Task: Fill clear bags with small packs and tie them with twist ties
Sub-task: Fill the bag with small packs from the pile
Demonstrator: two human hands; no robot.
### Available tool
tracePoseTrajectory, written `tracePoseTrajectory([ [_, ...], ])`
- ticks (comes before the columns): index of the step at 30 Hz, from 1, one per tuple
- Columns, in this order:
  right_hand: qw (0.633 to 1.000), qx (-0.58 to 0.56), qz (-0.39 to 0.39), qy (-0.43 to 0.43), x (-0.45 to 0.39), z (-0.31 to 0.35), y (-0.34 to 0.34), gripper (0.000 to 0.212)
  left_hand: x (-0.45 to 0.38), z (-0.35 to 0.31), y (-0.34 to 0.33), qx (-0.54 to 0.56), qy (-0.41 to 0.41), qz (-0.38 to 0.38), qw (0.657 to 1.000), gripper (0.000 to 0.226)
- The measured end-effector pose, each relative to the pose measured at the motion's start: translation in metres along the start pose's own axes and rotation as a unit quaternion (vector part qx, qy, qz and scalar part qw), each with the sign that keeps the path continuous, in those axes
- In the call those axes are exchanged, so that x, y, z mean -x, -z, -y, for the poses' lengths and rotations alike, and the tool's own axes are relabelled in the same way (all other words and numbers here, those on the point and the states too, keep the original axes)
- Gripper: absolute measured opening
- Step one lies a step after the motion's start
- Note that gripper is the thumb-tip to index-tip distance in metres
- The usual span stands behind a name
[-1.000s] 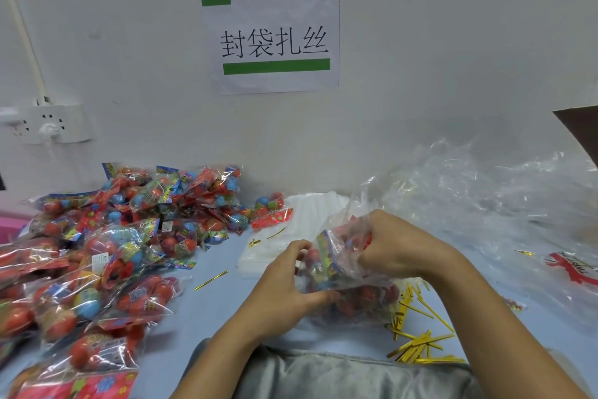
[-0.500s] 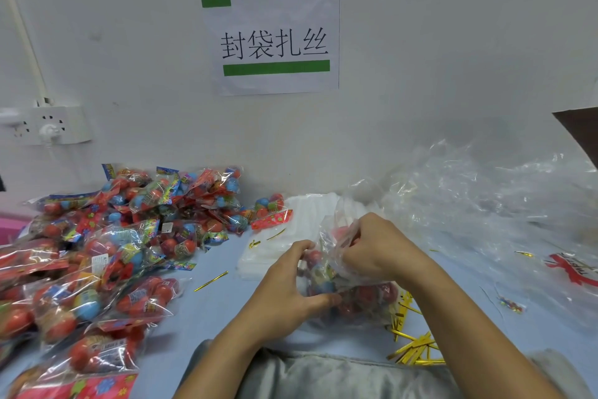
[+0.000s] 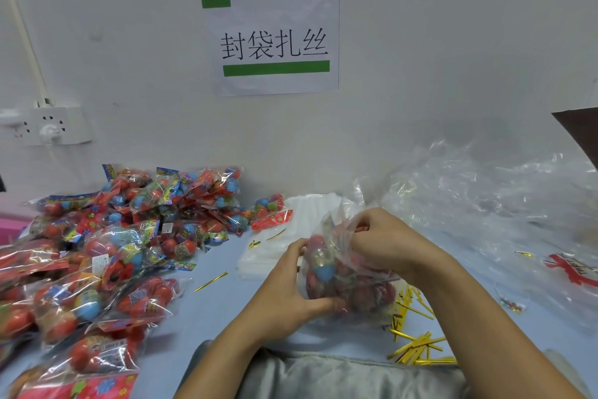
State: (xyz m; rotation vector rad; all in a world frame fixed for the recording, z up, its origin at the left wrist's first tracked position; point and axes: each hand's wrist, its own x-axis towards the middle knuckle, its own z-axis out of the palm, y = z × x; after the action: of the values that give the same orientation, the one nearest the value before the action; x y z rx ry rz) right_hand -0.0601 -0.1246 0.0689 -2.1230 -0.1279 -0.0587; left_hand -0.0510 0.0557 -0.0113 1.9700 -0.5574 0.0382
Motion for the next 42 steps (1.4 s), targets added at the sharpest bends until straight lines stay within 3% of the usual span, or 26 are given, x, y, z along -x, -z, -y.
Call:
tracePoseTrajectory([
  [2,1.0,0.023,0.021,0.004,0.001,0.0,0.002,0.053,0.0,-0.001,-0.001,0.001,-0.011,-0.004,1.0,0.076],
  [5,0.997,0.062,0.018,0.034,0.0,-0.001,0.003,0.039,-0.001,0.001,-0.001,0.008,-0.01,-0.019,1.0,0.069],
  [8,0.993,0.082,-0.041,0.077,-0.002,-0.001,0.005,0.024,-0.002,0.004,0.0,0.002,0.004,-0.035,0.999,0.064],
  [17,0.959,0.202,-0.179,0.09,0.008,0.004,0.027,0.028,-0.004,0.006,0.001,-0.01,0.03,-0.048,0.998,0.069],
  [22,0.948,0.266,-0.17,0.031,0.015,0.008,0.033,0.016,-0.005,0.007,0.001,-0.018,0.031,-0.039,0.999,0.068],
  [28,0.936,0.329,-0.115,-0.041,0.019,0.008,0.032,0.017,-0.005,0.007,0.0,-0.028,0.027,-0.031,0.999,0.065],
  [35,0.938,0.32,-0.128,-0.035,0.016,0.007,0.03,0.015,-0.005,0.008,0.0,-0.03,0.025,-0.034,0.999,0.063],
  [42,0.953,0.242,-0.181,0.023,0.013,0.007,0.03,0.029,-0.004,0.006,-0.001,-0.009,0.02,-0.035,0.999,0.063],
])
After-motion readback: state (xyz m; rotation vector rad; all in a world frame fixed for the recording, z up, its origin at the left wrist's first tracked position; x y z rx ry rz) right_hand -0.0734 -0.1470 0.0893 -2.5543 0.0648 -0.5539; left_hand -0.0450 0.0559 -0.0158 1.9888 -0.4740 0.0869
